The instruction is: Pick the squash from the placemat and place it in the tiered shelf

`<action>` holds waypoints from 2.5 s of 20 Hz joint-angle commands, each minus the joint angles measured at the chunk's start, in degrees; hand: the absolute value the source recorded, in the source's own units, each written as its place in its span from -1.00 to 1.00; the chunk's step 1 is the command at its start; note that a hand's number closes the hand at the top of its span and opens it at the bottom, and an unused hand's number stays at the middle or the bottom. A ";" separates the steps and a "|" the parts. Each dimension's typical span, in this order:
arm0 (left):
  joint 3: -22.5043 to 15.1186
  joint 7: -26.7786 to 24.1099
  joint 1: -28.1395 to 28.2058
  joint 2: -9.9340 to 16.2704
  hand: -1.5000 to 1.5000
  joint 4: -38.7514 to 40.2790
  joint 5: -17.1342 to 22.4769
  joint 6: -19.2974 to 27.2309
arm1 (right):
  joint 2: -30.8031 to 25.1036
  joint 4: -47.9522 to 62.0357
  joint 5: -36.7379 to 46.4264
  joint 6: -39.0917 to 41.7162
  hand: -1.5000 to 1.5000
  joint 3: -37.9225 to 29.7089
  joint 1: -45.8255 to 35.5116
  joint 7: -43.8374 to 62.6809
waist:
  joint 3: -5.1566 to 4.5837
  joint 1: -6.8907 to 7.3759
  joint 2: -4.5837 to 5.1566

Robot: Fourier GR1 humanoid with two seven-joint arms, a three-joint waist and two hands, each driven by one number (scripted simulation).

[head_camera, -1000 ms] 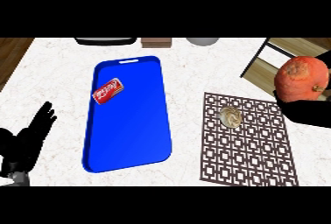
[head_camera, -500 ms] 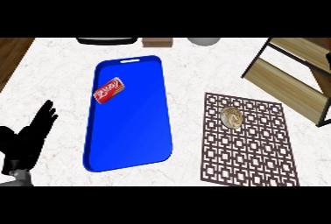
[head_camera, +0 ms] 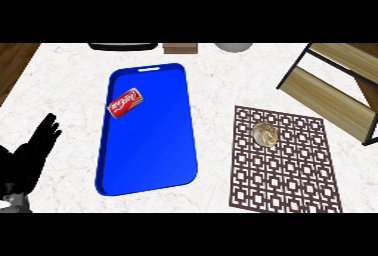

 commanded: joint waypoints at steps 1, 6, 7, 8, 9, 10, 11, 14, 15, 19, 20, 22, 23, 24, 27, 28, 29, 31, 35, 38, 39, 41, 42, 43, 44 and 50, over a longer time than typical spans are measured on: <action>-0.32 -0.59 -0.32 -0.27 0.00 0.71 -0.31 -0.56 | -3.55 8.04 1.40 0.90 1.00 -1.29 -5.05 2.12 | 0.01 0.16 0.09; -0.04 -1.79 1.00 -1.22 0.00 0.15 -1.03 0.22 | -6.18 11.80 4.32 -3.95 1.00 -1.59 1.04 -5.39 | 0.05 -0.07 0.10; -0.38 0.15 -1.79 -1.57 0.00 1.42 -0.79 0.63 | -6.78 16.08 4.87 -5.16 1.00 -1.73 -0.52 -6.34 | 0.04 -0.01 0.19; -0.06 -0.56 -1.38 -0.84 0.00 1.62 -0.55 -0.44 | -6.24 19.41 6.70 -7.42 1.00 -0.07 -1.88 -6.48 | 0.03 0.27 0.23; -0.63 -1.95 3.39 -1.33 0.00 -1.11 -1.32 -0.71 | -7.44 18.78 5.97 -6.15 1.00 -1.33 -1.38 -6.62 | 0.04 0.32 0.10; -0.66 1.43 -0.02 -1.62 0.00 -0.79 -0.32 -0.28 | -6.68 24.18 7.53 -10.40 1.00 0.06 -1.66 -9.18 | 0.05 0.51 0.26; 0.79 0.94 -1.58 -0.16 0.00 2.41 0.20 -1.37 | -5.50 20.54 6.81 -9.86 1.00 -0.22 0.16 -7.68 | 0.04 0.01 0.13; -0.64 3.33 -1.68 -1.45 0.00 -2.24 -0.75 0.37 | -7.15 27.30 6.37 -14.84 1.00 -2.75 1.02 -12.57 | 0.08 0.21 0.16; -0.08 1.58 2.03 -1.20 0.00 -4.31 -0.44 -0.47 | -6.70 27.96 5.44 -16.81 1.00 -4.14 1.62 -13.43 | 0.08 0.39 0.12; 0.15 1.66 0.61 -1.21 0.00 -2.69 -1.05 -0.02 | -8.58 38.45 5.17 -22.44 1.00 -6.05 -1.27 -17.91 | 0.08 0.62 0.27; 0.65 -1.67 3.24 -0.81 0.00 -0.92 -0.53 -2.28 | -7.36 35.57 4.65 -21.38 1.00 -5.74 0.25 -15.86 | 0.06 0.31 0.13; 1.32 2.81 -1.03 -0.32 0.00 -1.82 -0.24 -0.63 | -7.02 35.40 4.50 -21.03 1.00 -5.41 3.26 -16.30 | 0.07 -0.13 0.08; 0.18 1.98 -2.14 -1.15 0.00 -0.30 -1.24 -0.12 | -8.71 40.18 6.27 -24.38 1.00 -7.54 -3.62 -12.58 | 0.05 0.35 0.29; 0.68 1.71 -2.67 -0.36 0.00 0.07 -0.92 -0.75 | -6.93 43.61 7.22 -28.46 1.00 -7.73 -3.01 -12.45 | 0.07 0.65 0.43; 1.22 1.03 -1.25 -0.22 0.00 0.64 -0.67 -1.60 | -9.89 46.96 7.46 -27.67 -1.00 -6.03 -0.38 -17.81 | 0.06 0.31 0.24; 0.88 0.45 -0.14 -0.91 0.00 -0.76 -0.47 -1.67 | -11.33 48.58 5.81 -25.66 -1.00 -6.99 0.59 -20.32 | 0.07 0.32 0.21; 0.46 1.05 0.11 -0.85 0.00 -0.80 -0.47 -2.30 | -8.23 50.04 7.77 -29.01 -1.00 -4.61 0.12 -19.71 | 0.07 0.59 0.27; 1.20 2.95 4.56 -0.48 0.00 -7.31 0.67 -2.84 | -13.99 52.83 5.25 -26.84 -1.00 -7.60 -1.49 -23.62 | 0.09 0.73 0.13; 2.18 -0.28 0.47 -0.35 0.00 0.41 -0.47 -2.39 | -12.75 54.09 3.02 -30.84 -1.00 -8.16 -3.45 -25.90 | 0.06 0.38 0.21; 0.89 0.51 -0.03 -1.11 0.00 -0.47 -1.78 -1.37 | -10.25 52.42 -0.37 -34.78 -1.00 -10.88 -1.30 -27.24 | 0.08 0.25 0.14; 1.81 -1.88 0.15 -1.35 0.00 1.64 -1.31 -1.49 | -11.00 50.31 -2.46 -33.04 -1.00 -12.08 -0.20 -27.81 | 0.06 -0.10 0.06; 0.56 1.07 -0.45 -2.03 0.00 -1.11 -1.69 -0.74 | -10.20 49.33 -4.54 -31.85 -1.00 -13.37 -3.66 -24.22 | 0.07 0.03 -0.01; 0.17 0.82 -1.40 -2.68 0.00 0.25 -2.99 0.79 | -9.91 48.98 -7.02 -32.46 -1.00 -15.70 -2.21 -25.46 | 0.08 -0.39 0.00; 1.57 2.43 -2.35 -1.49 0.00 0.27 -1.11 -0.38 | -11.10 49.34 -9.30 -31.52 -1.00 -17.59 -0.83 -27.48 | 0.10 -0.51 -0.02; 0.38 0.90 0.30 -2.60 0.00 -0.67 -2.13 -0.32 | -10.98 49.73 -9.06 -30.91 -1.00 -16.78 -3.93 -24.36 | 0.07 0.05 0.00; 1.12 1.47 0.42 -2.40 0.00 -2.07 -1.93 0.11 | -9.40 33.89 -16.02 -29.23 -1.00 -20.35 0.13 -19.35 | 0.04 -0.99 -0.36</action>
